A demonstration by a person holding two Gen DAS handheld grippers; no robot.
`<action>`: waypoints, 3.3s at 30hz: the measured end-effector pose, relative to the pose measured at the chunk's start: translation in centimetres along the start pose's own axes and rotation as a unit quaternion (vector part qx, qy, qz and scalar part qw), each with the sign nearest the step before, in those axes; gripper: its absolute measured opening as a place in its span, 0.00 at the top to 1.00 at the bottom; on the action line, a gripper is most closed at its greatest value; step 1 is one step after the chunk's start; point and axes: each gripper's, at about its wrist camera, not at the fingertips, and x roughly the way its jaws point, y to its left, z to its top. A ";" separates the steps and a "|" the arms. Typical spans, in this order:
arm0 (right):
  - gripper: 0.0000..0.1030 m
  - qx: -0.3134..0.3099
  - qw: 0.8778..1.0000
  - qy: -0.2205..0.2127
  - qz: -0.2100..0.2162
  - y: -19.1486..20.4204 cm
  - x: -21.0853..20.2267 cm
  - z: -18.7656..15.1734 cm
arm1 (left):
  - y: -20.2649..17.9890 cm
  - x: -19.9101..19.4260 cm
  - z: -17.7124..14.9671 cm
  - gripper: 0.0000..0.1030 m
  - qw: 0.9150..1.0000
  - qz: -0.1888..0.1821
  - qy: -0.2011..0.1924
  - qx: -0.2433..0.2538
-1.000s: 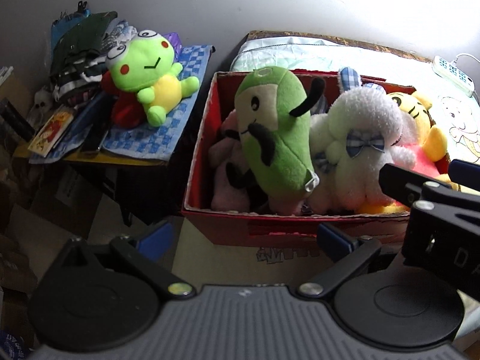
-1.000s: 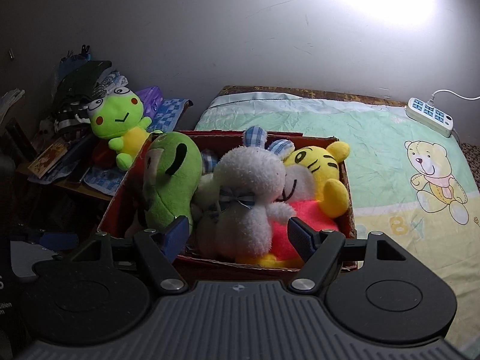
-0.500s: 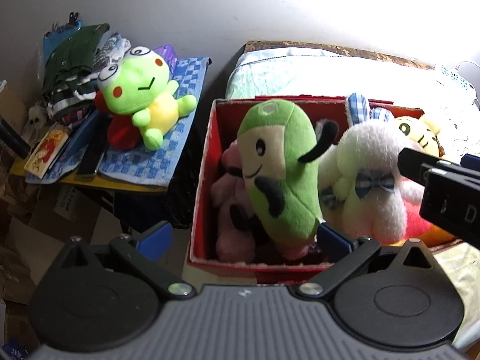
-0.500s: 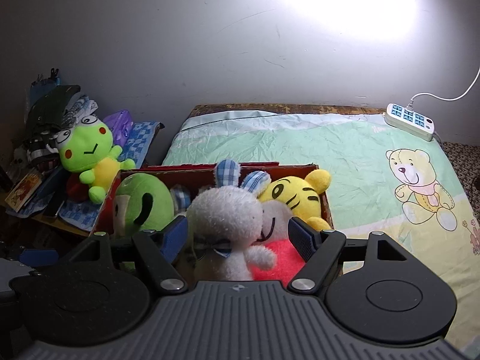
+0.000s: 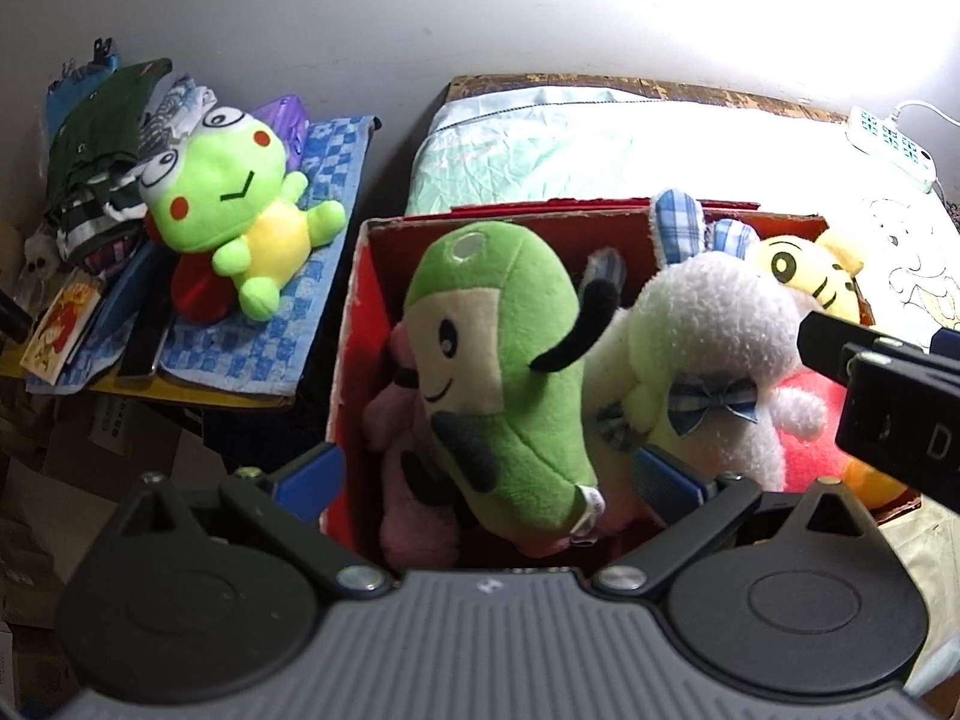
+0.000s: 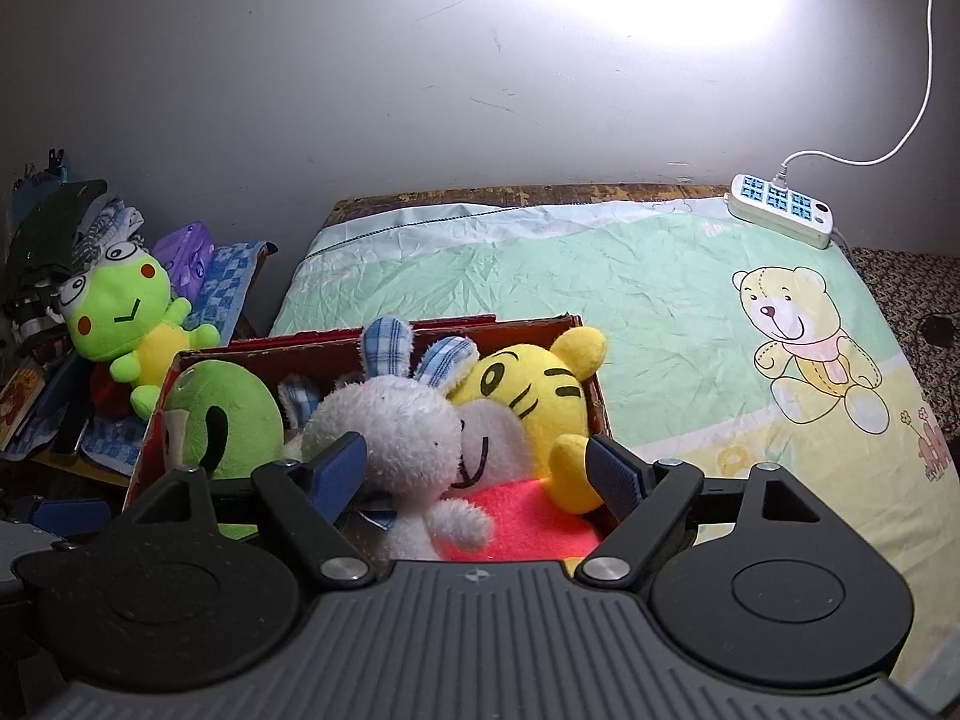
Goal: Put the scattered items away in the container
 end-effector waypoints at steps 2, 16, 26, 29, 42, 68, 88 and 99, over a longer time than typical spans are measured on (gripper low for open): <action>0.20 0.001 1.000 0.002 -0.001 -0.4 0.0 0.0 | -0.4 0.0 0.0 0.01 1.000 0.002 0.001 0.000; 0.20 -0.015 1.000 0.018 0.010 -2.7 0.4 -0.1 | -2.2 0.2 -0.5 0.01 0.999 0.019 0.015 -0.023; 0.20 -0.017 0.999 0.045 0.025 -3.0 1.3 -0.1 | -2.6 -0.2 -0.6 0.01 0.999 0.033 0.004 -0.022; 0.20 -0.002 0.998 0.051 0.032 -3.1 1.5 -0.1 | -2.2 -0.1 -0.5 0.01 0.999 0.032 0.006 -0.025; 0.20 -0.001 0.999 0.043 0.021 -2.4 1.8 0.3 | -1.4 0.1 -0.3 0.01 0.999 0.018 -0.002 -0.035; 0.20 -0.003 0.999 0.044 0.013 -0.4 1.0 -0.7 | 1.1 0.3 -1.0 0.01 0.999 0.016 -0.009 -0.044; 0.20 -0.012 0.999 0.038 0.019 0.5 0.7 -1.3 | 1.1 -0.2 -2.0 0.01 0.999 0.017 -0.022 -0.040; 0.20 -0.011 0.999 0.048 0.023 0.5 1.0 -2.0 | 1.0 0.1 -2.7 0.01 0.999 0.019 -0.011 -0.038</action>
